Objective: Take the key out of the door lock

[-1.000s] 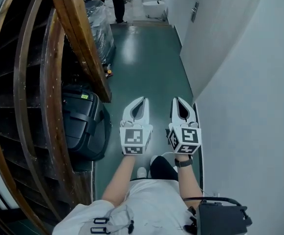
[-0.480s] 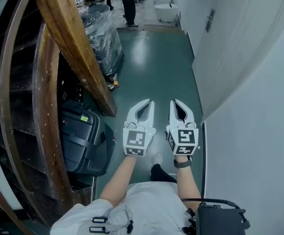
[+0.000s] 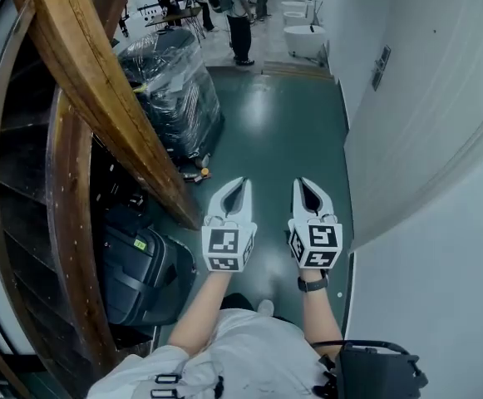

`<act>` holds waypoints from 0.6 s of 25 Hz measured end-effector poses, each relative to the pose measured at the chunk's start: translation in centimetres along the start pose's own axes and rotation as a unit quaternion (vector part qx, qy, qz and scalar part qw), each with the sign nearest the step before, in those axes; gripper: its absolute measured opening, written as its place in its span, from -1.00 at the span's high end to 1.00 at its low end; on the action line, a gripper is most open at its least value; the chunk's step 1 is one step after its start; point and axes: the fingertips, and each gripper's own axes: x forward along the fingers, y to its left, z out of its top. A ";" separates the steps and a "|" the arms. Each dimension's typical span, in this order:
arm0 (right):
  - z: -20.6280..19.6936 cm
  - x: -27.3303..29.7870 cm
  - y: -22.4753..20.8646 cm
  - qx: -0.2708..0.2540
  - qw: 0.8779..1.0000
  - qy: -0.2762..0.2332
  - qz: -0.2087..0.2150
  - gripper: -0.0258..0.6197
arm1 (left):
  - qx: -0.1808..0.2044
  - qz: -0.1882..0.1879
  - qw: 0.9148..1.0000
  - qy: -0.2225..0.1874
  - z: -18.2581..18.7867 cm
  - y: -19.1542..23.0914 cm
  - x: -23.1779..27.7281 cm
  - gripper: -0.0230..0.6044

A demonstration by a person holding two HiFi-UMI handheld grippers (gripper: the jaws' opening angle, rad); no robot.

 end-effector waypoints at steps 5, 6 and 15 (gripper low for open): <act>-1.2 6.0 -2.2 -0.006 1.000 0.011 0.016 0.92 | -0.001 -0.004 1.000 0.001 -1.1 1.4 6.8 0.92; -1.4 7.4 -2.9 -0.008 1.000 0.012 0.015 0.92 | -0.007 -0.011 1.000 -0.001 -1.5 1.7 8.3 0.92; -2.2 24.1 -9.4 -0.014 0.999 0.029 0.002 0.92 | -0.046 -0.055 0.997 -0.024 -2.7 7.9 27.3 0.92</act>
